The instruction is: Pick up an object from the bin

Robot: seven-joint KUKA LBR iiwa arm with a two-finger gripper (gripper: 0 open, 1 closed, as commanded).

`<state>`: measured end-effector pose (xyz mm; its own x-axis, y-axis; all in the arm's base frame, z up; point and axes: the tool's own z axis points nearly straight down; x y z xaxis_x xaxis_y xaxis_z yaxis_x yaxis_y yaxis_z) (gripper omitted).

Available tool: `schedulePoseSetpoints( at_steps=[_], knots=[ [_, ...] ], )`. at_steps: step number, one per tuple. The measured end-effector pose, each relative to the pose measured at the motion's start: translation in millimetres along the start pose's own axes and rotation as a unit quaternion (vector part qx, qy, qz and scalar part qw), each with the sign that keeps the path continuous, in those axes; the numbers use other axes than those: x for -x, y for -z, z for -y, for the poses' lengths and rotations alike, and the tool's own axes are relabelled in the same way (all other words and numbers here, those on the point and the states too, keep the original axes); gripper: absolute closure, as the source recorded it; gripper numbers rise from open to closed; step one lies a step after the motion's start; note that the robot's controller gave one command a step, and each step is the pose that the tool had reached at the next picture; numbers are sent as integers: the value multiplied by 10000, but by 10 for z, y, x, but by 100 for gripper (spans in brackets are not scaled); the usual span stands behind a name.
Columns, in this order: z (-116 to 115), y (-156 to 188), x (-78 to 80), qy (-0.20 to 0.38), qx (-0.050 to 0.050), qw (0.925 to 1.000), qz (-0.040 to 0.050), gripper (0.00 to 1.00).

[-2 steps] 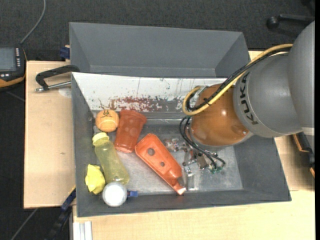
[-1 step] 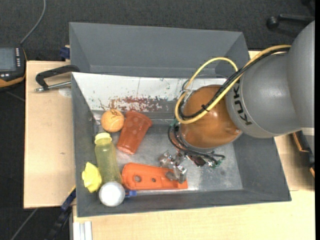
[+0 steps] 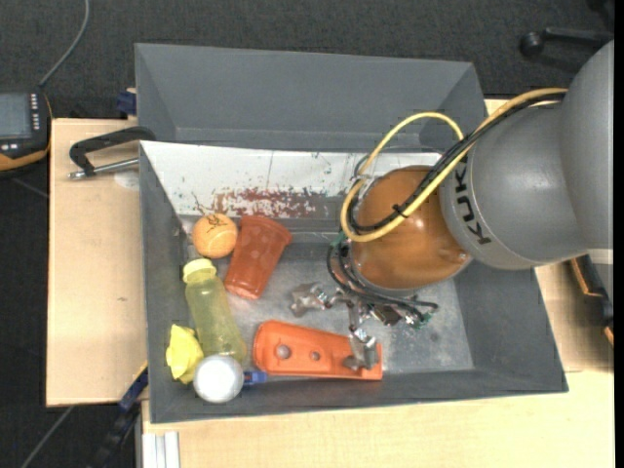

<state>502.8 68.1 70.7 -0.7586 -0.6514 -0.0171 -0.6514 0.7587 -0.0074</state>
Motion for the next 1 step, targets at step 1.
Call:
schedulePoseSetpoints(
  at_steps=[1],
  knots=[
    [1,1,1,0,-2,10000,2,100]
  ],
)
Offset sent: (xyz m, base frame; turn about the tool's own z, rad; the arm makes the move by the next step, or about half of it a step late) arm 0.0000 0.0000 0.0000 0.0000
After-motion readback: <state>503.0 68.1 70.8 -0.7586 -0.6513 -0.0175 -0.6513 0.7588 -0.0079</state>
